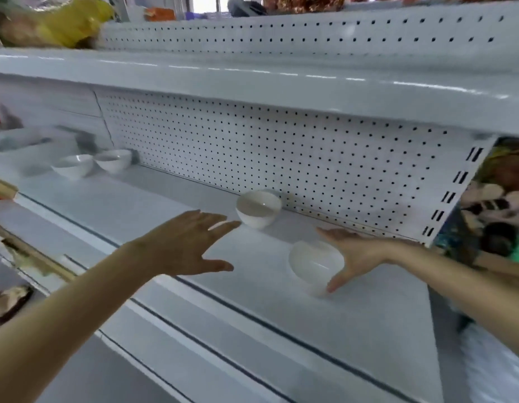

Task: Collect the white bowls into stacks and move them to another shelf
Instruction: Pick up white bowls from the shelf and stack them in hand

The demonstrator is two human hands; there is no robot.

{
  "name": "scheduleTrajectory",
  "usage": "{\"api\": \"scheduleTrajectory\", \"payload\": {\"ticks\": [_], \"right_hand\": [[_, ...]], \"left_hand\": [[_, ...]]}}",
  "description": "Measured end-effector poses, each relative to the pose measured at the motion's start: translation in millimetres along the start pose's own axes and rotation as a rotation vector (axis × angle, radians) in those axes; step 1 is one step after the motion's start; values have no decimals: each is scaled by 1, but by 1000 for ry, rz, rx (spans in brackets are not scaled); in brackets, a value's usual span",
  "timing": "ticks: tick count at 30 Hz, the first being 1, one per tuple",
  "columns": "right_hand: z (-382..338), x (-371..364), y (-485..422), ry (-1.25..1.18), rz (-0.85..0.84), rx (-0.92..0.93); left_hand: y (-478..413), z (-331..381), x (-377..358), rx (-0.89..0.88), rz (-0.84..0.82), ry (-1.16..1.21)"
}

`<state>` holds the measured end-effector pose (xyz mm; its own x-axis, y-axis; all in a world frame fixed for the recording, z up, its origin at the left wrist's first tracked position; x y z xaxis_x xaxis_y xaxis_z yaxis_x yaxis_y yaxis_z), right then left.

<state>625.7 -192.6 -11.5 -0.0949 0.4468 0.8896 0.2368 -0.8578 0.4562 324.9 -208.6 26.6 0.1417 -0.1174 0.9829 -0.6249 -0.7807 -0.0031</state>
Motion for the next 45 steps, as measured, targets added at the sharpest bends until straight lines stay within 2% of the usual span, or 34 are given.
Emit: {"api": "scheduleTrajectory", "payload": {"ticks": [5,8,15,18,22,30,35,40,45], "right_hand": [[-2,-10,-19,-225,-64,-127],[-11,-20,-20,-392,-52,-235],[-24,-28,-25,-460,75,-500],[-27,-34,-20,-571,138,-630],[-29,-48,-7,-852,233,-734],[-49,-62,4,-1203,549,-823],[-55,-69,6,-1269,681,-866],[-59,-73,6,-1379,688,-862],[-57,-72,7,-1340,568,-930]], "left_hand": [[-55,-53,-36,-93,44,71],[-84,-75,-51,-102,53,246],[-129,-105,-86,-173,68,322],[-147,-110,-91,-147,-24,413],[-166,-109,-100,-137,-109,581],[-198,-103,-115,-135,-94,843],[-205,-94,-120,-97,-102,1004],[-211,-93,-123,-80,-91,1119],[-200,-92,-121,2,63,1165]]}}
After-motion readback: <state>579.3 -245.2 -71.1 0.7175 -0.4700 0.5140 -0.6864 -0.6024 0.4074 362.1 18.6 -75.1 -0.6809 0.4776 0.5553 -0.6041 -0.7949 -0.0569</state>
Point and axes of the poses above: each hand's wrist, its own y-axis away from the middle knuckle, its own x-axis out of the back of the hand, z = x × y, the point moved 4 cm from there along -y, towards the middle knuckle, and after that the axes turned 6 degrees about y, right-handed, at the moved point
